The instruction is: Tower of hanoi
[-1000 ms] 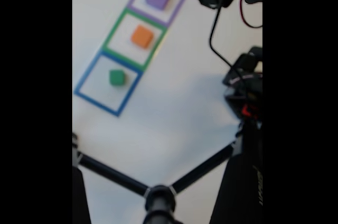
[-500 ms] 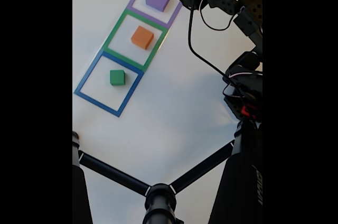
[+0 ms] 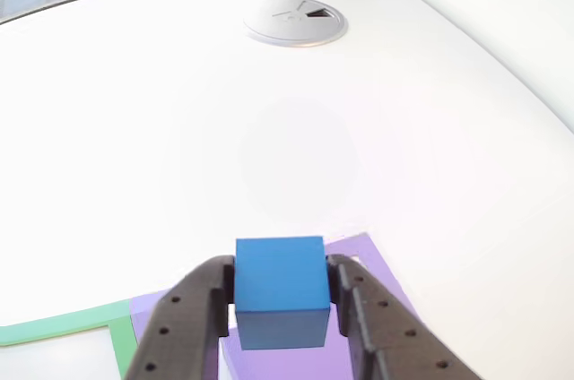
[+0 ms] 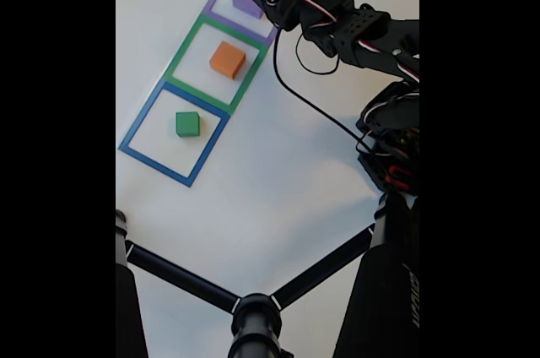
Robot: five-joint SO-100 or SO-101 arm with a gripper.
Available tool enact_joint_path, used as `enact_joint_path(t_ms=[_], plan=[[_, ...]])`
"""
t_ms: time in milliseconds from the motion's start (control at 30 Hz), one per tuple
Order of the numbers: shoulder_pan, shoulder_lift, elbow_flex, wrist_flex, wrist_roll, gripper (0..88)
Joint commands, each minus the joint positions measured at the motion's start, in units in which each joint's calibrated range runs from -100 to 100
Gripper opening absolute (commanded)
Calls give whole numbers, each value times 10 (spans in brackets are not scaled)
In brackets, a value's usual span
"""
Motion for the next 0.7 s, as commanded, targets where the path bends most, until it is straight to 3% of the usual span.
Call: enact_joint_path(t_ms=[0,667], plan=[[6,61,-2,-112,5,41],[24,232,0,-276,5,44]])
